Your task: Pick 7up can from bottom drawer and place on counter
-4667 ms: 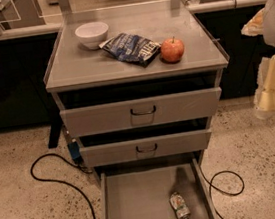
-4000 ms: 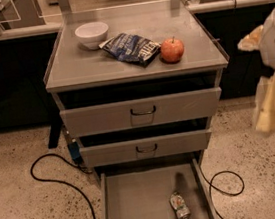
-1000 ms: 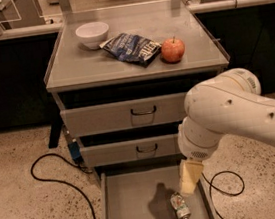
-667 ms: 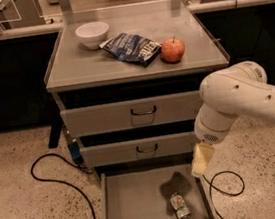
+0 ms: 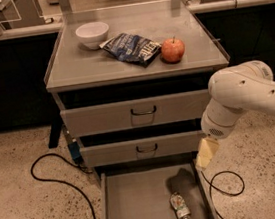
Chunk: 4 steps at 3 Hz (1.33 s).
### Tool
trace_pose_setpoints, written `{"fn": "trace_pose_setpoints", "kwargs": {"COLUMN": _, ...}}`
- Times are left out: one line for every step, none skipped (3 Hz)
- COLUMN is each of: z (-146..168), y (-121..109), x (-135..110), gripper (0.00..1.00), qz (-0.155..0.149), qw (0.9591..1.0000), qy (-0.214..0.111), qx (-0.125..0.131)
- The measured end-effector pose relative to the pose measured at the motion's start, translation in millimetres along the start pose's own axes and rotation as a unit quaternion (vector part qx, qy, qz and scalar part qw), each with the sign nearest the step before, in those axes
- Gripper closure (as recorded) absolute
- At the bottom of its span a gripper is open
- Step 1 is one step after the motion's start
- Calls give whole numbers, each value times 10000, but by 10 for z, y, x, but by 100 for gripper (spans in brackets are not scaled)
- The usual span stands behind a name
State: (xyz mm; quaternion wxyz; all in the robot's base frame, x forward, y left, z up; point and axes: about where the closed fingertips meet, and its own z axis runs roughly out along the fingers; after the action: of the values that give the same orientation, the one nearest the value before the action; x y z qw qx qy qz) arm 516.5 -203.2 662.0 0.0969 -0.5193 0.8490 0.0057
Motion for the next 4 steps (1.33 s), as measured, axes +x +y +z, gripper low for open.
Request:
{"fn": "trace_pose_setpoints", "kwargs": {"z": 15, "y": 1, "x": -8, "gripper": 0, "qz": -112, "qw": 9999, "qy": 60, "qx": -30}}
{"fn": "trace_pose_setpoints", "kwargs": {"z": 149, "y": -35, "x": 72, "gripper": 0, "qz": -750, "qw": 9954, "qy": 491, "qx": -339}}
{"fn": "trace_pose_setpoints", "kwargs": {"z": 157, "y": 47, "x": 148, "gripper": 0, "qz": -1058, "qw": 9907, "qy": 655, "qx": -552}}
{"fn": "trace_pose_setpoints", "kwargs": {"z": 213, "y": 50, "x": 169, "gripper": 0, "qz": -1018, "qw": 9910, "qy": 666, "qx": -560}}
